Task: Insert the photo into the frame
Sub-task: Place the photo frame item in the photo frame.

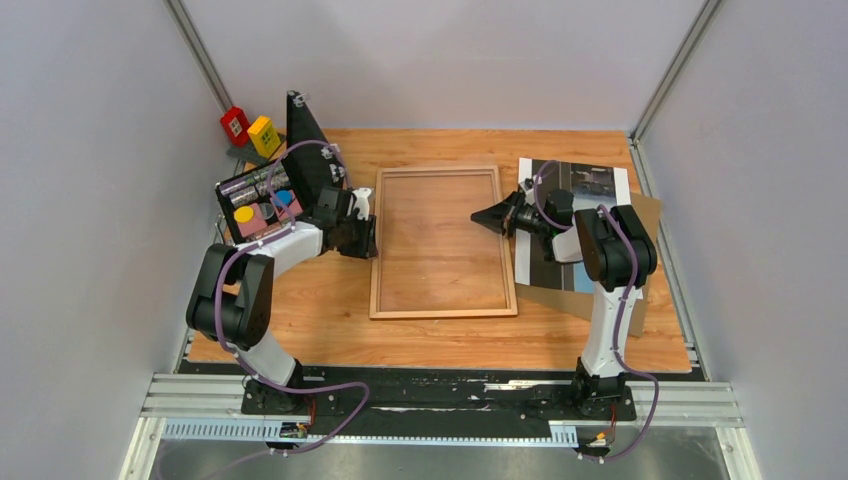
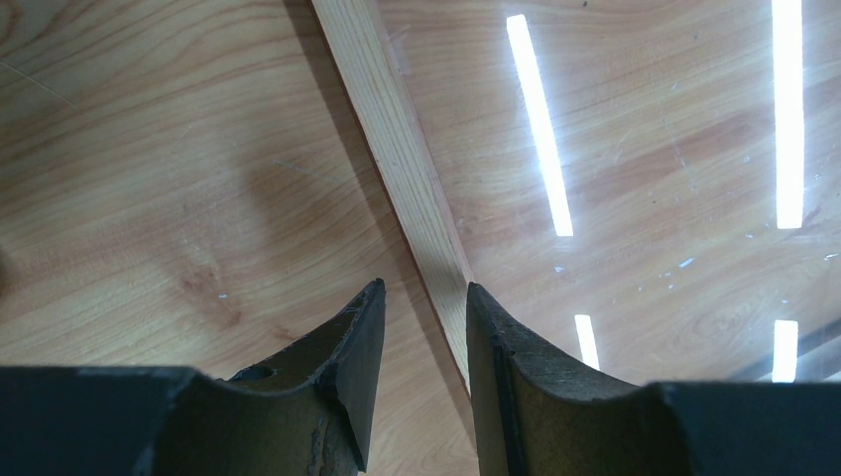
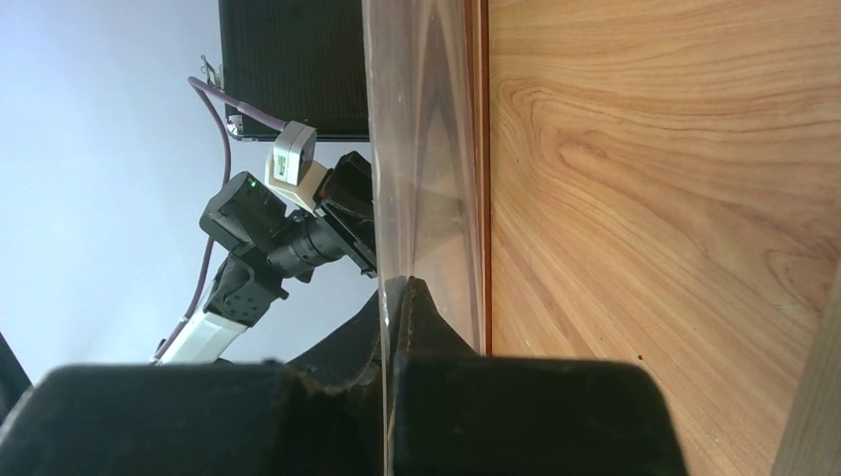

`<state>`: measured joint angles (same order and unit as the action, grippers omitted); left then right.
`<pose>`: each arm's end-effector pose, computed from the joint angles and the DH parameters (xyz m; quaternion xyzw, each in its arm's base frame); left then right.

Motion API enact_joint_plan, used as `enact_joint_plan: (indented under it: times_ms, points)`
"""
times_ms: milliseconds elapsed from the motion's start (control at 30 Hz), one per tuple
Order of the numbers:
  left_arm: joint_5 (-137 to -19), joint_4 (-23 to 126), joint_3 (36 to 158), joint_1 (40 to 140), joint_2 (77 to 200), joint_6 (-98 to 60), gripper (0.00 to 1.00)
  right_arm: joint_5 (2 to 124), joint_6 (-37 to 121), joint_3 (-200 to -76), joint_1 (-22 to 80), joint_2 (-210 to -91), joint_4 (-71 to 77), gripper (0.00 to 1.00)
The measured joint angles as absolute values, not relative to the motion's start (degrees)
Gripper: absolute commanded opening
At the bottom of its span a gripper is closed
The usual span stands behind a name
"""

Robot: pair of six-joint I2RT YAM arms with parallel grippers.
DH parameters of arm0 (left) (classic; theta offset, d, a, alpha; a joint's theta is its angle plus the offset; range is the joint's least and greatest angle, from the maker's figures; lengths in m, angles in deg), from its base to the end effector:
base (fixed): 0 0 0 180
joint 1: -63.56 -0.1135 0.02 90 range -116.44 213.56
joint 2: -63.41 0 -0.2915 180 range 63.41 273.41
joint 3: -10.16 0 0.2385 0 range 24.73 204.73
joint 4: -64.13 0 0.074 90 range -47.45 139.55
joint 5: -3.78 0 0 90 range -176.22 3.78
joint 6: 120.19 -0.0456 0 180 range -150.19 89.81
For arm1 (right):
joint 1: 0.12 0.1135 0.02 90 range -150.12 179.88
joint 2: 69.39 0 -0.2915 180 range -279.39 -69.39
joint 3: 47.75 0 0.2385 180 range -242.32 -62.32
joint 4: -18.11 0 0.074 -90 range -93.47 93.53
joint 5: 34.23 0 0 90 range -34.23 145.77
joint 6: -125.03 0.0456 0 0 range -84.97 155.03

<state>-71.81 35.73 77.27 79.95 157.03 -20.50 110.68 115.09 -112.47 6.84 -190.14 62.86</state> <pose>0.3036 -0.1011 0.2013 0.0930 0.9421 -0.1840 0.2644 0.3931 0.0856 0.1466 0.1737 0.7253 0.6460 0.1627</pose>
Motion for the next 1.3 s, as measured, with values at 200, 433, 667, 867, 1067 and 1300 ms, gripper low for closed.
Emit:
enact_joint_plan:
  times_ms: [200, 433, 667, 867, 1067, 1300]
  points:
    - [-71.81, 35.73, 77.27, 80.16, 157.25, -20.5, 0.44, 110.68, 114.89, -112.49, 6.88, -190.18, 62.29, 0.0]
    - [-71.79, 35.73, 77.27, 80.4, 157.43, -20.48, 0.44, 110.68, 114.28, -112.52, 6.88, -191.08, 60.7, 0.0]
    - [-71.81, 35.73, 77.27, 80.43, 157.43, -20.5, 0.44, 110.66, 113.34, -112.52, 6.88, -191.19, 59.5, 0.0]
    - [-71.81, 35.73, 77.27, 80.43, 157.43, -20.48, 0.44, 110.66, 112.4, -112.54, 6.88, -191.19, 58.47, 0.0]
    - [-71.81, 35.73, 77.27, 80.45, 157.43, -20.48, 0.46, 110.75, 110.19, -113.63, 6.9, -191.19, 53.79, 0.0]
    - [-71.94, 35.71, 77.27, 80.47, 157.43, -20.48, 0.46, 111.34, 107.52, -115.88, 7.01, -191.19, 48.42, 0.0]
